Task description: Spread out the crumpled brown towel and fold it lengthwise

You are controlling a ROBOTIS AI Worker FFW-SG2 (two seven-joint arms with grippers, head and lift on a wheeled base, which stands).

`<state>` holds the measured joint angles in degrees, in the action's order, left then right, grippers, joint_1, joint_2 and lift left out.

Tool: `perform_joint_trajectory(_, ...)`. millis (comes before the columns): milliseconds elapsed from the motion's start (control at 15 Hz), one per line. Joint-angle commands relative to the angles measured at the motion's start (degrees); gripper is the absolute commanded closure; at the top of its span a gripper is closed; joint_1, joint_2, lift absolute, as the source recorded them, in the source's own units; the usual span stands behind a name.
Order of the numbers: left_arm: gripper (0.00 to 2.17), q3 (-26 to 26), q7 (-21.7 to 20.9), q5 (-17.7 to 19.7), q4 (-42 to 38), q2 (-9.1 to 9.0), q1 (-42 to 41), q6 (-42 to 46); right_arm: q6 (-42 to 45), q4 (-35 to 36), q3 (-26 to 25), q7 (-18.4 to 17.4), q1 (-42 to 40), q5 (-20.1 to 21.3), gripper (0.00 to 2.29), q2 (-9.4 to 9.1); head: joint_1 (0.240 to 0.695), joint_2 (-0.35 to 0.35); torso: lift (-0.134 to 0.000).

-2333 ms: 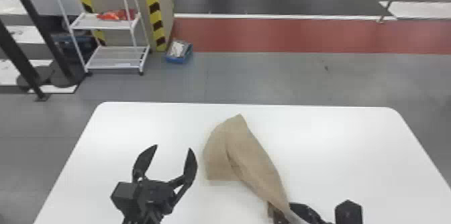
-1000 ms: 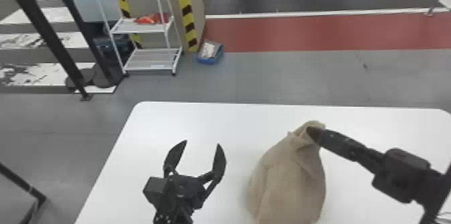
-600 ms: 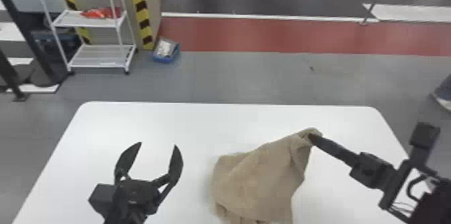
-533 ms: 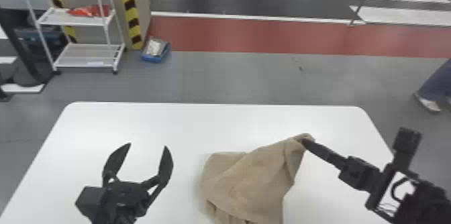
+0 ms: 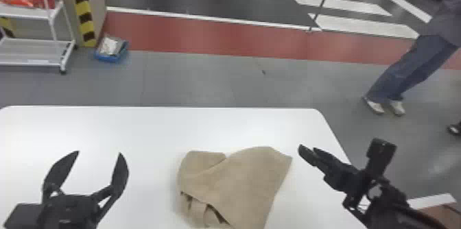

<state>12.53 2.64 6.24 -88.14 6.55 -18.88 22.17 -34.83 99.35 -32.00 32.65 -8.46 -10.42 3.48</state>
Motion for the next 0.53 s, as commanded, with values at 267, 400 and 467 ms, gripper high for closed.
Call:
perform_joint_trajectory(267,0.14,1.4,0.1,-0.4,0.4,-0.31,1.7,-2.1,-4.9,5.9,-1.0,4.1,-6.6,-6.3,0.13,-2.16,0.695,-0.330,0.000)
perform_joint_trajectory(400,0.14,1.5,0.1,-0.4,1.0,-0.31,2.0,-2.1,0.1,8.2,3.2,4.0,-10.8,-5.4,0.21,-3.53,0.695,-0.313,0.000)
perform_joint_trajectory(467,0.14,1.5,0.1,-0.4,1.7,-0.31,2.4,-2.3,4.1,8.4,6.4,3.7,-12.9,-3.6,0.22,-3.53,0.695,-0.301,0.000)
